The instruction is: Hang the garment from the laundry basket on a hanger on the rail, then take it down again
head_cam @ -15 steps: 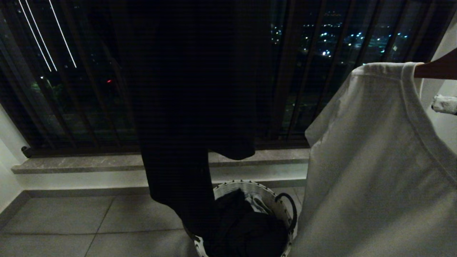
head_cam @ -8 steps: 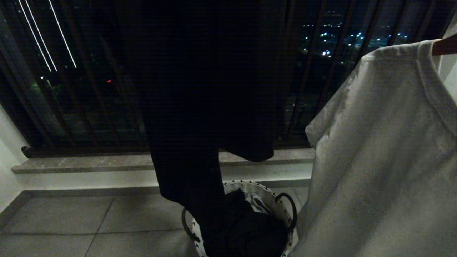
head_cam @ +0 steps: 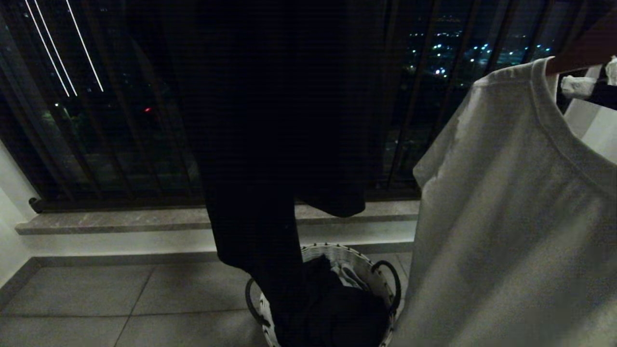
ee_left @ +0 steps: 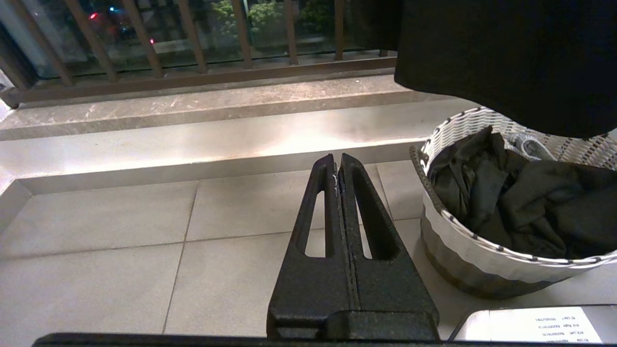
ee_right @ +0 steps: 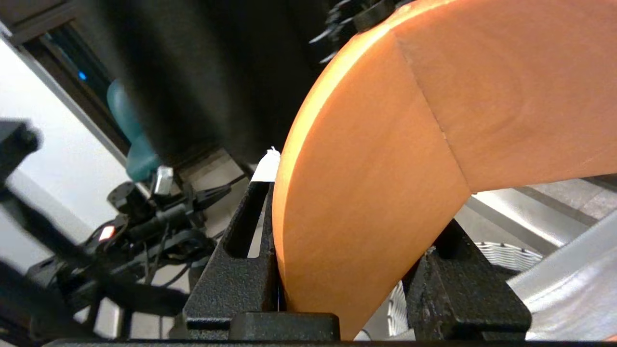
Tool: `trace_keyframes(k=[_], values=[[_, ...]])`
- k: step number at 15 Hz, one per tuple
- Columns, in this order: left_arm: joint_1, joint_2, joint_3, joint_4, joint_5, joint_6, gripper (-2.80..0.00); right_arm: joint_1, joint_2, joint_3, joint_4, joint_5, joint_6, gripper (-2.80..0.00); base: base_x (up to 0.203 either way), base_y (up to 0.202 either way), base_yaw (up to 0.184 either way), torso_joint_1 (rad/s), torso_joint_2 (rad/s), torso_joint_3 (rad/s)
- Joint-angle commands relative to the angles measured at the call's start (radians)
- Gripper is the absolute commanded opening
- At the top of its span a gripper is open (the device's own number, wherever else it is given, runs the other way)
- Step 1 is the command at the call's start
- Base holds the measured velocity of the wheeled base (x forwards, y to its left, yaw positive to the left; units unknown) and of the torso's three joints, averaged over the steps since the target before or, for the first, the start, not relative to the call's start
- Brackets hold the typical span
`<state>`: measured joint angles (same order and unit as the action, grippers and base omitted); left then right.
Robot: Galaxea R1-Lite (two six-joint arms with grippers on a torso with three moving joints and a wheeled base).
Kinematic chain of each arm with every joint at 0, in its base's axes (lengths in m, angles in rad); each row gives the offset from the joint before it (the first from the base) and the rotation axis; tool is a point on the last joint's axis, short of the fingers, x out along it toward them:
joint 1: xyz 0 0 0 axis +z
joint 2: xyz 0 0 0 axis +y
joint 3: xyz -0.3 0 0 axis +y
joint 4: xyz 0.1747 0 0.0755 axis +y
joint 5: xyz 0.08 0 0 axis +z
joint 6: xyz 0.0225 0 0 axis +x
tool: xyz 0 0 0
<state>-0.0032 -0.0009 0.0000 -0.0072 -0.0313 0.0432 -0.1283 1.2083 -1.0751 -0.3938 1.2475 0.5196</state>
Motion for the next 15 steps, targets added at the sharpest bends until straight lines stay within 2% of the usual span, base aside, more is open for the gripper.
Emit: trace_keyframes(k=[1, 7, 10, 11, 14, 15], values=[[0.0, -0.001, 0.003, 0.0, -0.001, 0.0, -2.8, 0.001, 0.098, -0.054, -0.003, 0.007, 0.001, -2.8, 0.0, 0.0, 0.0, 0.0, 0.0, 0.0], [-0.001, -0.001, 0.003, 0.0, 0.0, 0.0, -2.8, 0.003, 0.272, -0.255, 0.002, 0.009, 0.0, -2.8, 0.0, 0.0, 0.0, 0.0, 0.0, 0.0], [0.0, -0.001, 0.003, 0.0, 0.0, 0.0, -2.8, 0.077, 0.343, -0.305, 0.011, 0.002, 0.002, -2.8, 0.0, 0.0, 0.0, 0.0, 0.0, 0.0], [0.0, -0.001, 0.002, 0.0, -0.001, 0.0, -2.8, 0.11, 0.361, -0.312, 0.015, -0.021, 0.003, -2.8, 0.0, 0.0, 0.0, 0.0, 0.0, 0.0], [0.0, -0.001, 0.003, 0.0, 0.001, 0.0, -2.8, 0.239, 0.431, -0.319, 0.017, -0.187, 0.002, -2.8, 0.0, 0.0, 0.0, 0.0, 0.0, 0.0], [0.0, -0.001, 0.002, 0.0, 0.001, 0.0, -2.8, 0.262, 0.457, -0.319, 0.016, -0.213, 0.002, -2.8, 0.0, 0.0, 0.0, 0.0, 0.0, 0.0]])
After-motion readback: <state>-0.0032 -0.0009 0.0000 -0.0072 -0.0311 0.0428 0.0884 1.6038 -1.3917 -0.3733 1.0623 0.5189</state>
